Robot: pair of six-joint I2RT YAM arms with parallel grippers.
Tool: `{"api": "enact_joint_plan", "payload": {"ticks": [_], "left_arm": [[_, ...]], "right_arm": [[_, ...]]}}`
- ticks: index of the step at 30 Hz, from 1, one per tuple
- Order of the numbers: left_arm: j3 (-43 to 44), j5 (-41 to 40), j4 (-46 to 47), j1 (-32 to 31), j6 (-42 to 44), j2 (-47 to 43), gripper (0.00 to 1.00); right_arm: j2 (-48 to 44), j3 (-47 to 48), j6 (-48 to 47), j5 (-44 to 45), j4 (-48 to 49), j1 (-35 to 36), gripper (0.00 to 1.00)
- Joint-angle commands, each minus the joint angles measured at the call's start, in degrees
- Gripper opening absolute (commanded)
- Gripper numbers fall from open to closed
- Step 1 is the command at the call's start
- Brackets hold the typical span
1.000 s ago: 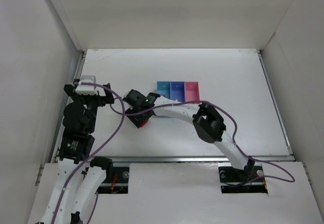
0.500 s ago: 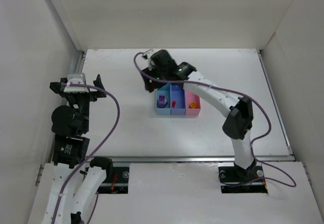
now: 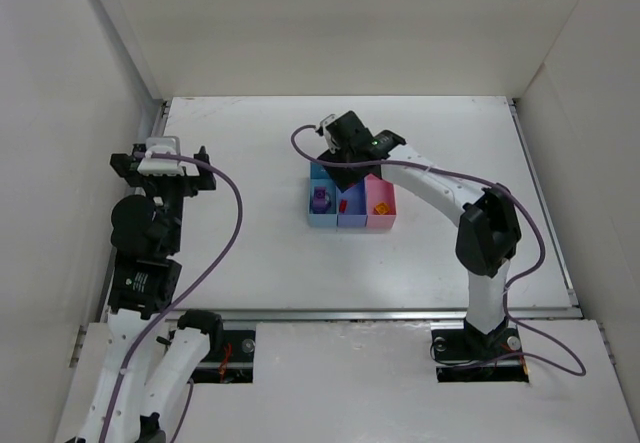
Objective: Sort the legos into containers by color
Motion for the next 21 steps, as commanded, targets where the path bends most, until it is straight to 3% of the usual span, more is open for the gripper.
{"api": "enact_joint_plan", "payload": {"ticks": [1, 10, 21], "left_arm": [[0.51, 1.47, 2.41, 0.28, -0.73, 0.24, 1.0], [1.04, 1.47, 2.94, 0.28, 0.41, 0.76, 1.0], [-0.02, 1.99, 2.33, 0.28, -0.12, -0.28, 1.0]], "right_arm": [[-0.54, 1.22, -2.28, 3.53, 2.16, 0.27, 0.5], [0.78, 1.22, -2.28, 4.77, 2.16, 0.27, 0.83], [-3.34, 2.36, 1.84, 6.6, 1.45, 0.45, 0.9]]}}
